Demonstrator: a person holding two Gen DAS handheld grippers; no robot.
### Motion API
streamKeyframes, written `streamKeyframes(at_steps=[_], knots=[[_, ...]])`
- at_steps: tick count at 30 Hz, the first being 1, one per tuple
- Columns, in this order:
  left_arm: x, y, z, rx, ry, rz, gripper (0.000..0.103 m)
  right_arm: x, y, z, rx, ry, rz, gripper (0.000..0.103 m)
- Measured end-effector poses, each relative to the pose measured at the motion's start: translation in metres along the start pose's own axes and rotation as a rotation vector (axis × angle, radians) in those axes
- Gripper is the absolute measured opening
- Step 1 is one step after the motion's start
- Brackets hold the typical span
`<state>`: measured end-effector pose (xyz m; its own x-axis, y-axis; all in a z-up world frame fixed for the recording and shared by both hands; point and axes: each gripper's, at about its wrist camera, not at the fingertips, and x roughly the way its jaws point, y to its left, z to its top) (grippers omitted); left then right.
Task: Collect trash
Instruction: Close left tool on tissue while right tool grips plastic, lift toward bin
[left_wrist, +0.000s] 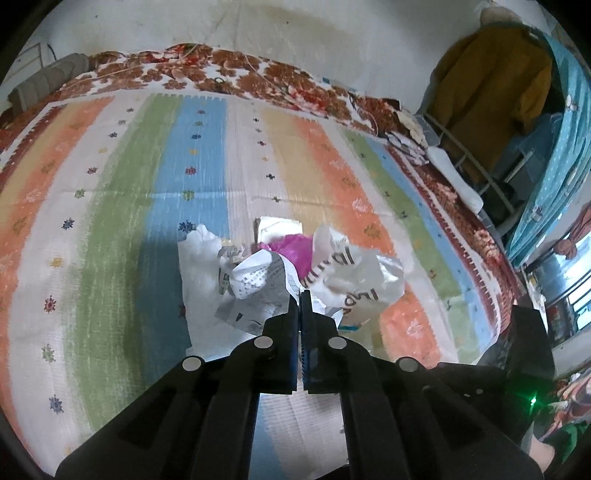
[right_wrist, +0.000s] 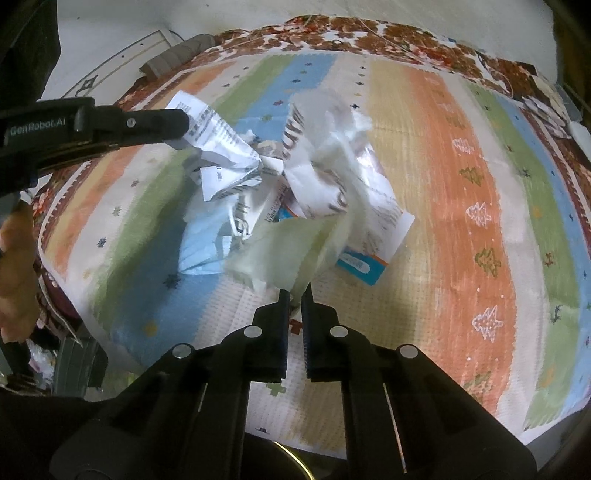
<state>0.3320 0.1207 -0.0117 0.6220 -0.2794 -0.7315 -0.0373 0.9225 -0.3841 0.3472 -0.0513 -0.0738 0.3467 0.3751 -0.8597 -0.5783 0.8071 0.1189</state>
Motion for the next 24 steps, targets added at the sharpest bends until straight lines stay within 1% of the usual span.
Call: streamKeyframes(at_steps=[10,15,18,24], knots=[[-0.031,-0.001,-0.007,-0.023,-0.02,0.025,0.0,-0.021,0.006,-0.002,0.002,-0.017,0.021,0.002],[-0.046,-0.006,-0.014,-0.023,-0.028,0.032,0.0,-0.038,0.01,-0.006,-0.008,-0.045,0.023,0.002],[-0.054,-0.011,-0.018,-0.032,-0.025,0.025,0.0,-0.051,0.015,-0.01,-0.019,-0.062,0.022,0.002],[-0.078,-0.031,-0.028,-0.033,-0.054,-0.014,0.0,-0.079,0.023,-0.016,-0.034,-0.107,0.013,0.002]])
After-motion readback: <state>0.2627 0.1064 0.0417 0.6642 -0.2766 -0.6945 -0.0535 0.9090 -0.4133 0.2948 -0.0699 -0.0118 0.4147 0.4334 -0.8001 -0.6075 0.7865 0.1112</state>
